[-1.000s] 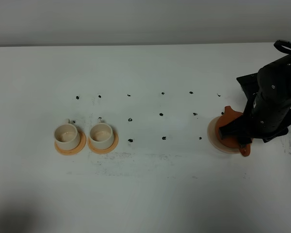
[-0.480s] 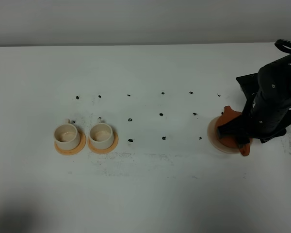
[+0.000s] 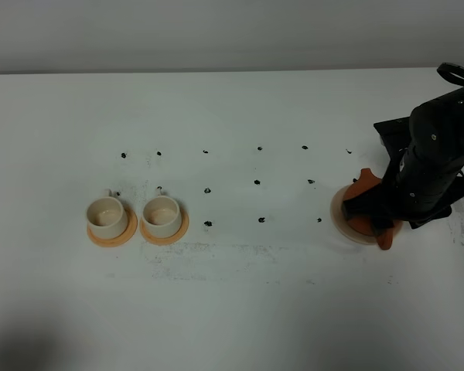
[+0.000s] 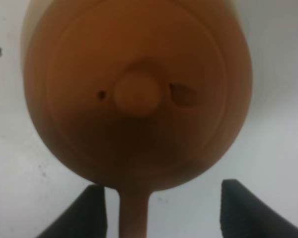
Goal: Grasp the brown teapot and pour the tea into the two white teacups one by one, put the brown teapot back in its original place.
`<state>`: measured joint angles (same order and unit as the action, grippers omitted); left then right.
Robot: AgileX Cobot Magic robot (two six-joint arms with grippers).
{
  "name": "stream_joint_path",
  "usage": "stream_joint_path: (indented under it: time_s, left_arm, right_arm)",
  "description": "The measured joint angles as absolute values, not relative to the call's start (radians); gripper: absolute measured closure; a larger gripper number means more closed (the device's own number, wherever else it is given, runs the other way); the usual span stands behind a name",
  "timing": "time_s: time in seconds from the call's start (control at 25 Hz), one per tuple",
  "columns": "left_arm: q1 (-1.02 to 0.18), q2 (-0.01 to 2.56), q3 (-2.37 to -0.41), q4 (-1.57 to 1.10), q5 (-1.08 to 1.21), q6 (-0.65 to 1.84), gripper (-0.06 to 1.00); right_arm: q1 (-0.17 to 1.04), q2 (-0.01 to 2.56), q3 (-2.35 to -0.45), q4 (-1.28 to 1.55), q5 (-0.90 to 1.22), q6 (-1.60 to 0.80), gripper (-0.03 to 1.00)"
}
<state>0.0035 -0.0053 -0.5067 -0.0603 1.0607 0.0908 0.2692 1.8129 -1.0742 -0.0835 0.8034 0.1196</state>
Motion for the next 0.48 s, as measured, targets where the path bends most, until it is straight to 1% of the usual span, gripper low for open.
stream_joint_path:
  time_s: [0.48]
  left_arm:
    - [0.003,-0.005,-0.507,-0.06,1.061,0.091,0.36]
  right_arm:
    - [0.269,1.814,-1.074,-0.039,0.791,0.12,0.48]
